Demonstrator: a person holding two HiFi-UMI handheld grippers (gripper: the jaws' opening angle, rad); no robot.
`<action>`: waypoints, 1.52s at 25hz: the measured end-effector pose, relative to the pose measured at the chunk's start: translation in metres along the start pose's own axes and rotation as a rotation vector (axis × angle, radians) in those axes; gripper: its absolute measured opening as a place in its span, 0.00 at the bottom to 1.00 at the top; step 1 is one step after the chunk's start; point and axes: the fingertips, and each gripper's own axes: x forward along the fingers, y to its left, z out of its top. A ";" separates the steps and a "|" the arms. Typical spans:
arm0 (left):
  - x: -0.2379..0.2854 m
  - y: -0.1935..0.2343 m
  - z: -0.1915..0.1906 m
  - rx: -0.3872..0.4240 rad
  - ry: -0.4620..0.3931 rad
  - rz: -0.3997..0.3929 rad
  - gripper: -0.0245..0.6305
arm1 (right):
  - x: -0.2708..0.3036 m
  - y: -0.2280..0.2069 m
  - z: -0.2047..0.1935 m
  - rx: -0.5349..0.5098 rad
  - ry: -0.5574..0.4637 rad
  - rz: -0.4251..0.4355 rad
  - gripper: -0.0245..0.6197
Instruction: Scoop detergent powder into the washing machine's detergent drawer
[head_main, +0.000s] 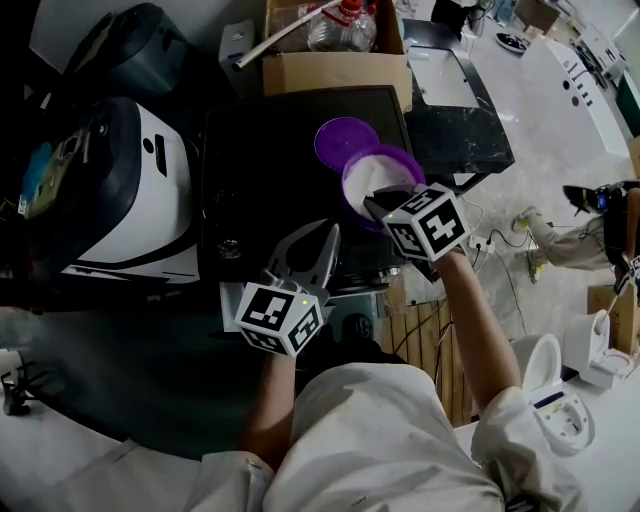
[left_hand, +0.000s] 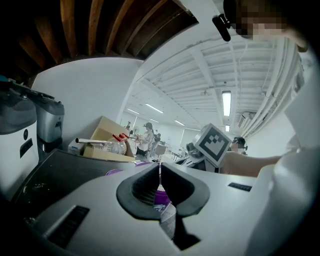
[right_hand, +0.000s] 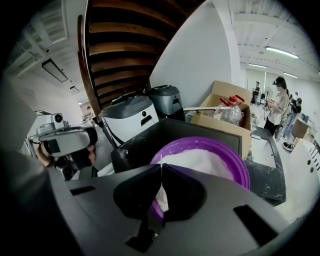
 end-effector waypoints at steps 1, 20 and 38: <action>-0.001 0.000 0.000 0.000 -0.001 0.001 0.08 | -0.001 0.001 0.001 0.017 -0.015 0.009 0.06; 0.004 -0.005 0.003 0.016 0.004 -0.005 0.08 | -0.020 -0.004 0.011 0.328 -0.208 0.183 0.06; 0.007 -0.002 0.002 0.016 0.010 -0.009 0.08 | -0.036 -0.034 0.017 0.665 -0.373 0.208 0.06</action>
